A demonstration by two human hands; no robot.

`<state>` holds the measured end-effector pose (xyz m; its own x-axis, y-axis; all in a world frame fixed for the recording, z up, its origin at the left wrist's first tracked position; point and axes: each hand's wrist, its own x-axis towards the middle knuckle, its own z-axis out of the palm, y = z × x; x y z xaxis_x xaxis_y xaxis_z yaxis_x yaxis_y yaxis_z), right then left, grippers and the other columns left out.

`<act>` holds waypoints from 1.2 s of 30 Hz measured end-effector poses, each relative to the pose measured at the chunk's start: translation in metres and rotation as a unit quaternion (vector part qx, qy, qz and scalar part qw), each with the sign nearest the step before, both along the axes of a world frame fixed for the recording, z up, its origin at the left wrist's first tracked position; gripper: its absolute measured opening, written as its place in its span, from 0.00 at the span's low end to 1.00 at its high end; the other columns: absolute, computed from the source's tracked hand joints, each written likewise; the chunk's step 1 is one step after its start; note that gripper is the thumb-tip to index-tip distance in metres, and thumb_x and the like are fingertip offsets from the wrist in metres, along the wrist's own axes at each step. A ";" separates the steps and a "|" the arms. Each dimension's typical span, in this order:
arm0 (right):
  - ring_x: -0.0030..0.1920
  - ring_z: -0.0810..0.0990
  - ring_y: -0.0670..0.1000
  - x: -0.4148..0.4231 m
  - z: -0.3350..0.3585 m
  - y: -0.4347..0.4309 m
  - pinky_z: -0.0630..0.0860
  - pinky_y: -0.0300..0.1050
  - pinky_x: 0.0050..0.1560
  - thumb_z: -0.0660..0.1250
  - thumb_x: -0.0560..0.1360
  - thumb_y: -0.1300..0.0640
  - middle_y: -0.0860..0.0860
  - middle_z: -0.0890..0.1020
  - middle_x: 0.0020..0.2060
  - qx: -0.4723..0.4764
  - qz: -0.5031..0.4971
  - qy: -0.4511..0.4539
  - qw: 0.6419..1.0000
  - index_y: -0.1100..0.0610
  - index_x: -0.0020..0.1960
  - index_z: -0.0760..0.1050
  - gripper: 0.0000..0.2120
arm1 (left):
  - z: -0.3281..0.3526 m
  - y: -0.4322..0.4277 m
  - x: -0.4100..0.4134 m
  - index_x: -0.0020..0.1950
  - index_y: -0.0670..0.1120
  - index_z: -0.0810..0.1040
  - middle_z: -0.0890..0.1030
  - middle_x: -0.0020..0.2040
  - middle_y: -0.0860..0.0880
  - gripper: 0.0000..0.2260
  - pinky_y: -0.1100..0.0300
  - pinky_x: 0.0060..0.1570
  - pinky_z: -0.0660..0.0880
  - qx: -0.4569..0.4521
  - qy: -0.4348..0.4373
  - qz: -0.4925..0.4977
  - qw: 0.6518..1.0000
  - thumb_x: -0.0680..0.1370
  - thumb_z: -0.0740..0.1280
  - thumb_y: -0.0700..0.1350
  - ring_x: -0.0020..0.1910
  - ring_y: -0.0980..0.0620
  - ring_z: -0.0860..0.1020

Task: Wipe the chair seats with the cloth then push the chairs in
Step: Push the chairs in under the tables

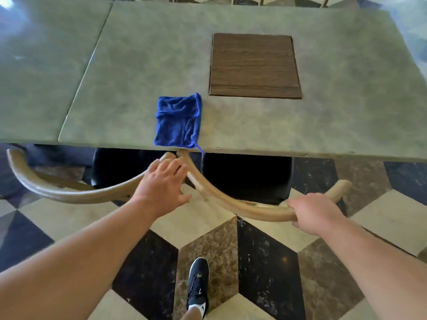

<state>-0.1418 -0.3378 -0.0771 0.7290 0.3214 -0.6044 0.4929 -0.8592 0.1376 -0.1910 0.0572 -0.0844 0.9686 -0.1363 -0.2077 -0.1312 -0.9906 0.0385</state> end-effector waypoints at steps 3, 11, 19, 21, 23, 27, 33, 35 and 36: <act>0.41 0.77 0.43 0.004 0.005 0.014 0.78 0.48 0.55 0.67 0.73 0.38 0.41 0.77 0.38 -0.024 -0.035 0.047 0.998 0.39 0.56 0.77 0.13 | -0.003 0.060 -0.014 0.83 0.51 0.60 0.65 0.81 0.46 0.44 0.40 0.77 0.61 0.044 0.022 0.130 0.990 0.73 0.74 0.64 0.78 0.41 0.66; 0.44 0.80 0.50 -0.011 -0.030 0.174 0.81 0.52 0.43 0.69 0.72 0.32 0.44 0.75 0.45 0.179 -0.084 0.068 0.978 0.46 0.70 0.63 0.34 | -0.008 0.097 0.009 0.51 0.57 0.73 0.78 0.40 0.54 0.10 0.55 0.32 0.74 -0.010 0.178 0.189 0.966 0.74 0.72 0.54 0.36 0.53 0.78; 0.32 0.79 0.48 -0.003 -0.040 0.212 0.80 0.51 0.31 0.68 0.79 0.45 0.45 0.77 0.38 0.193 -0.145 0.030 0.970 0.45 0.62 0.63 0.17 | -0.009 0.102 0.012 0.50 0.58 0.71 0.78 0.40 0.54 0.10 0.58 0.30 0.69 -0.051 0.178 0.173 0.967 0.75 0.70 0.48 0.36 0.54 0.77; 0.32 0.80 0.48 -0.006 -0.038 0.209 0.81 0.50 0.32 0.67 0.80 0.46 0.45 0.77 0.38 0.183 -0.142 0.032 0.972 0.45 0.63 0.63 0.17 | -0.009 0.099 0.012 0.52 0.58 0.71 0.78 0.41 0.54 0.10 0.59 0.30 0.69 -0.052 0.177 0.175 0.967 0.75 0.69 0.47 0.36 0.54 0.77; 0.32 0.80 0.47 -0.007 -0.037 0.204 0.77 0.47 0.29 0.67 0.81 0.46 0.45 0.77 0.38 0.177 -0.139 0.034 0.974 0.45 0.64 0.62 0.18 | -0.009 0.095 0.011 0.53 0.57 0.70 0.78 0.41 0.54 0.10 0.59 0.30 0.67 -0.049 0.176 0.179 0.967 0.76 0.69 0.47 0.36 0.54 0.76; 0.31 0.79 0.46 -0.009 -0.032 0.195 0.70 0.42 0.27 0.67 0.81 0.45 0.45 0.76 0.38 0.175 -0.138 0.028 0.974 0.46 0.65 0.62 0.18 | -0.011 0.084 0.008 0.55 0.56 0.72 0.78 0.41 0.54 0.10 0.58 0.31 0.71 -0.052 0.172 0.186 0.966 0.76 0.68 0.46 0.37 0.53 0.77; 0.33 0.79 0.46 -0.009 -0.028 0.189 0.73 0.45 0.29 0.67 0.81 0.44 0.45 0.77 0.38 0.175 -0.141 0.037 0.974 0.47 0.66 0.62 0.20 | -0.019 0.071 0.005 0.57 0.55 0.73 0.77 0.42 0.54 0.10 0.58 0.32 0.73 -0.055 0.159 0.196 0.966 0.77 0.69 0.47 0.37 0.54 0.77; 0.33 0.79 0.47 -0.008 -0.027 0.190 0.76 0.46 0.30 0.67 0.81 0.43 0.45 0.77 0.38 0.174 -0.139 0.036 0.974 0.47 0.66 0.62 0.20 | -0.021 0.073 0.006 0.57 0.55 0.74 0.77 0.42 0.54 0.10 0.60 0.31 0.71 -0.055 0.165 0.194 0.965 0.77 0.70 0.48 0.37 0.55 0.77; 0.34 0.79 0.47 -0.008 -0.026 0.190 0.77 0.46 0.31 0.68 0.81 0.42 0.45 0.77 0.39 0.171 -0.136 0.034 0.975 0.47 0.66 0.62 0.21 | -0.020 0.074 0.007 0.57 0.55 0.74 0.78 0.42 0.54 0.11 0.60 0.31 0.70 -0.054 0.172 0.191 0.965 0.77 0.71 0.50 0.38 0.55 0.77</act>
<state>-0.1497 -0.1476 -0.1027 0.7773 0.3127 -0.5460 0.2380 -0.9494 -0.2049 -0.1845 0.1308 -0.1047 0.8294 0.1776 -0.5297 0.2809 -0.9521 0.1206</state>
